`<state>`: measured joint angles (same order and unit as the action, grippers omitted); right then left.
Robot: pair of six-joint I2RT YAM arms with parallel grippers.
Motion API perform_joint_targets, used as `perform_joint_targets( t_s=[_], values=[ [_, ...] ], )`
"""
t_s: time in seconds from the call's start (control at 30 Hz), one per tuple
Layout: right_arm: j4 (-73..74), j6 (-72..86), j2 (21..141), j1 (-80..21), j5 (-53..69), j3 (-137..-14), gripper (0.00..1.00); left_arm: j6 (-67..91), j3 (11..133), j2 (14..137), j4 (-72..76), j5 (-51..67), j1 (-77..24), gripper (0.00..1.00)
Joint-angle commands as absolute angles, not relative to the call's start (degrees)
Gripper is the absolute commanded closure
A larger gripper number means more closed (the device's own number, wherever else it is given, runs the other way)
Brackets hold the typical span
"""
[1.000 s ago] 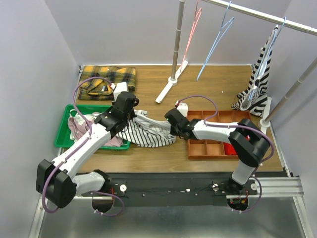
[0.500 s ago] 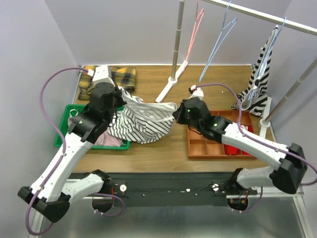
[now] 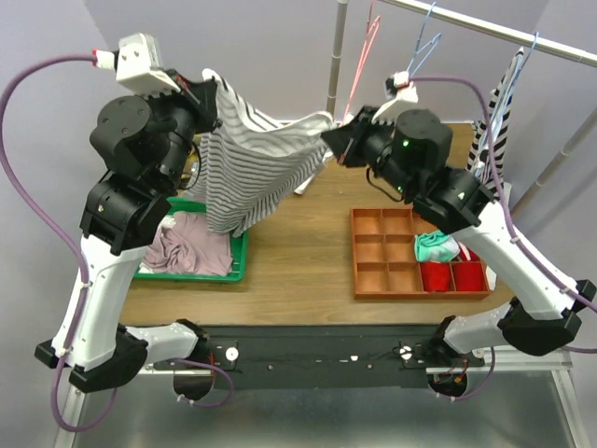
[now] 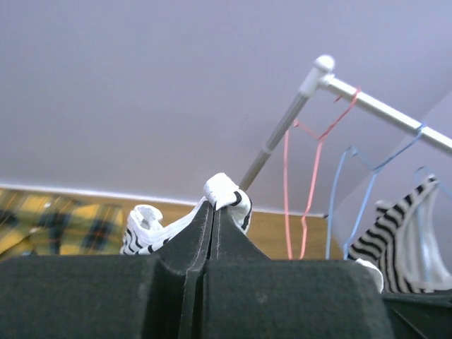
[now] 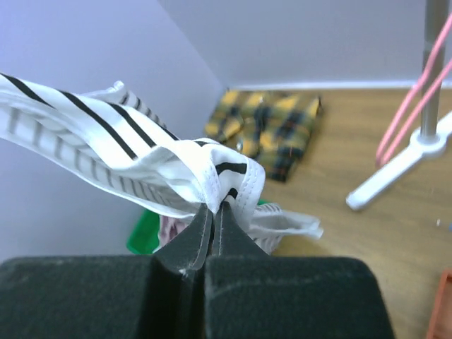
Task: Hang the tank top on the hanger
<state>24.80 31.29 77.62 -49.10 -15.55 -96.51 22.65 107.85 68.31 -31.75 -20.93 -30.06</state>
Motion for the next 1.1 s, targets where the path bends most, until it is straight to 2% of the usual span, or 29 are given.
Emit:
perform_joint_targets(
  t_s=[0.0, 0.17, 0.3, 0.37, 0.5, 0.53, 0.6, 0.73, 0.8, 1.07],
  values=[
    [32.95, 24.88, 83.75, -49.13, -19.24, -111.42, 0.99, 21.97, 116.18, 71.98, -28.22, -15.57, -29.79, 1.0],
    [36.03, 23.38, 87.62, -49.04, -19.69, -119.79, 0.99, 23.38, 116.55, 71.72, -26.01, -15.29, -29.79, 1.0],
    [35.16, 23.29, 85.44, -49.04, -21.08, -114.97, 0.99, 24.08, 109.36, 68.56, -24.44, -16.87, -29.79, 1.0],
    [35.94, 21.19, 85.43, -48.26, -23.54, -116.35, 0.99, 24.35, 104.43, 66.89, -22.77, -17.23, -29.79, 1.0],
    [42.88, 16.18, 90.87, -47.72, -27.42, -138.89, 0.99, 24.43, 108.09, 69.43, -24.26, -14.77, -29.79, 1.0],
    [43.24, 15.74, 90.53, -47.72, -27.6, -139.91, 0.99, 24.52, 110.54, 69.87, -24.43, -14.77, -29.79, 1.0],
    [42.02, 15.82, 88.69, -47.72, -27.43, -137.91, 0.99, 24.61, 111.88, 70.58, -24.08, -14.85, -29.79, 1.0],
    [36.49, 18.45, 81.67, -47.72, -25.67, -120.46, 0.99, 23.73, 111.28, 70.49, -23.64, -16.43, -29.79, 1.0],
    [35.51, 19.07, 80.69, -47.64, -25.23, -116.65, 0.99, 23.21, 109.87, 69.88, -23.29, -17.22, -29.79, 1.0],
    [35.95, 18.98, 82.18, -47.64, -27.33, -116.72, 0.99, 24.17, 104.95, 70.4, -22.94, -15.04, -29.79, 1.0]
  ],
)
